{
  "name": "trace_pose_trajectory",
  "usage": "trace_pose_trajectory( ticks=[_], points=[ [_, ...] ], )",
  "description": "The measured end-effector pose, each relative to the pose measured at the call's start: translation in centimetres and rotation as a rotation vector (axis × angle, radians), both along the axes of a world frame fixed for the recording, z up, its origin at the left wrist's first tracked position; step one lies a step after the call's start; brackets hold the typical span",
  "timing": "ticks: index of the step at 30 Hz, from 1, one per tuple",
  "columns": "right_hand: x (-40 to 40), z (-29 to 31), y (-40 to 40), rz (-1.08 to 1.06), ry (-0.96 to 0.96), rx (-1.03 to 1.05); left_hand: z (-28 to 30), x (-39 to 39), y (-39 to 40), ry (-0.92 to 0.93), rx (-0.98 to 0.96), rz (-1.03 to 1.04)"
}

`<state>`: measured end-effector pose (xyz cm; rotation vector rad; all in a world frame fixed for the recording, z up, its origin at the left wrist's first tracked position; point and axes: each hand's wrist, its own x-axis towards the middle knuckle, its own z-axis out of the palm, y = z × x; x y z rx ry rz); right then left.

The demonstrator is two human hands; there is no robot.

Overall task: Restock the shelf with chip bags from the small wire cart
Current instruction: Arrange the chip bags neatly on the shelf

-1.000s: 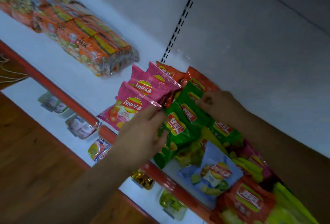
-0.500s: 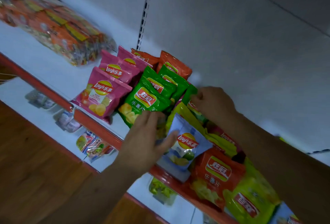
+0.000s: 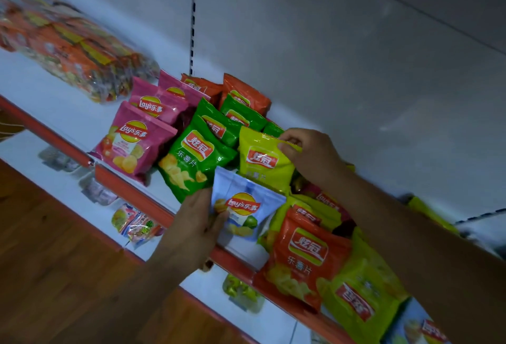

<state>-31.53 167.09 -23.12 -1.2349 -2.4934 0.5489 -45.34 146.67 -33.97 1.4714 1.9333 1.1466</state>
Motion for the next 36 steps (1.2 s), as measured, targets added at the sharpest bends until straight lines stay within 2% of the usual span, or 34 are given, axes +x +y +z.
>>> trace_pose_trajectory(
  ticks=[3, 6, 9, 11, 13, 16, 19, 24, 29, 33, 36],
  points=[
    [0.3, -0.6, 0.5, -0.008, -0.065, -0.078, 0.4, 0.3, 1.7, 0.141, -0.101, 0.126],
    [2.2, -0.1, -0.1, -0.043, -0.035, 0.149, 1.0, 1.3, 2.7, 0.164, -0.218, 0.312],
    [6.0, 1.2, -2.1, -0.082, 0.000, 0.269, 2.6, 3.6, 0.9, 0.205, -0.050, 0.458],
    [8.7, 1.4, -3.3, -0.084, -0.079, 0.187, 3.4, 5.9, -0.7, 0.181, 0.040, 0.373],
    [10.7, 0.7, -4.1, -0.032, -0.149, 0.006, 3.7, 8.6, -1.7, 0.144, 0.010, 0.181],
    [11.9, -0.9, -4.7, 0.018, -0.238, -0.215, 2.5, 12.2, -1.8, 0.284, -0.053, -0.075],
    [12.3, -2.3, -4.9, -0.072, -0.212, -0.308, 1.3, 13.9, -1.3, 0.332, -0.098, -0.172],
    [13.8, -2.0, -6.5, -0.034, -0.169, -0.244, 0.5, 14.4, -1.0, 0.324, -0.057, -0.184],
    [13.2, -1.1, -5.8, -0.018, -0.024, -0.122, -0.1, 13.6, 0.5, 0.390, 0.046, -0.104],
    [13.5, -0.1, -4.1, -0.128, 0.001, -0.163, 0.7, 13.6, 2.4, 0.462, -0.011, 0.033],
    [17.3, 1.8, -2.6, -0.288, -0.098, -0.040, 1.5, 15.1, 1.5, 0.472, 0.072, 0.066]
  ],
)
